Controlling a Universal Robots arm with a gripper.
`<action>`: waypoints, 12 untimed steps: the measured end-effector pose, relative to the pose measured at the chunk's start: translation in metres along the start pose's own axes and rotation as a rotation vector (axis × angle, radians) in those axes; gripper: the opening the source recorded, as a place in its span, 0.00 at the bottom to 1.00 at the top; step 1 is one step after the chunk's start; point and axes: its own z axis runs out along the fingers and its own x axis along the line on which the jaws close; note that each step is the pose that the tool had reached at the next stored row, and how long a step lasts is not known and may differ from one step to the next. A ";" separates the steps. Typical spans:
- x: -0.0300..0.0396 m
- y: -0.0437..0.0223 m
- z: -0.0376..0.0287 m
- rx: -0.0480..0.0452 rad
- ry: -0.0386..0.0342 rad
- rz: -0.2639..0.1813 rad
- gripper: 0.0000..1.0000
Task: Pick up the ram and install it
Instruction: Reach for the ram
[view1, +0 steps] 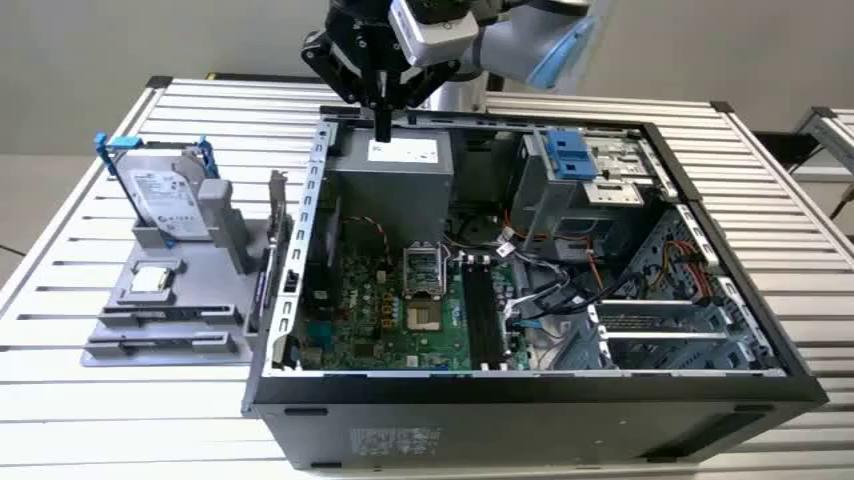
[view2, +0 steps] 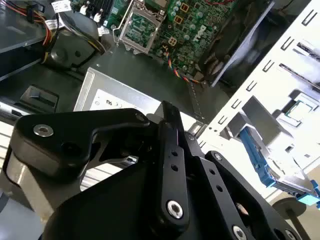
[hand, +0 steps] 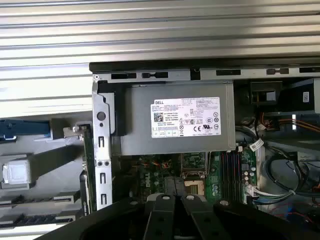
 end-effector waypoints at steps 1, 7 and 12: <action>0.0000 0.0000 0.0000 0.0000 0.0000 0.000 0.00; 0.0000 0.0000 0.0000 0.0000 0.0000 0.000 0.00; 0.0009 0.0000 0.0000 0.0000 -0.0001 0.000 0.00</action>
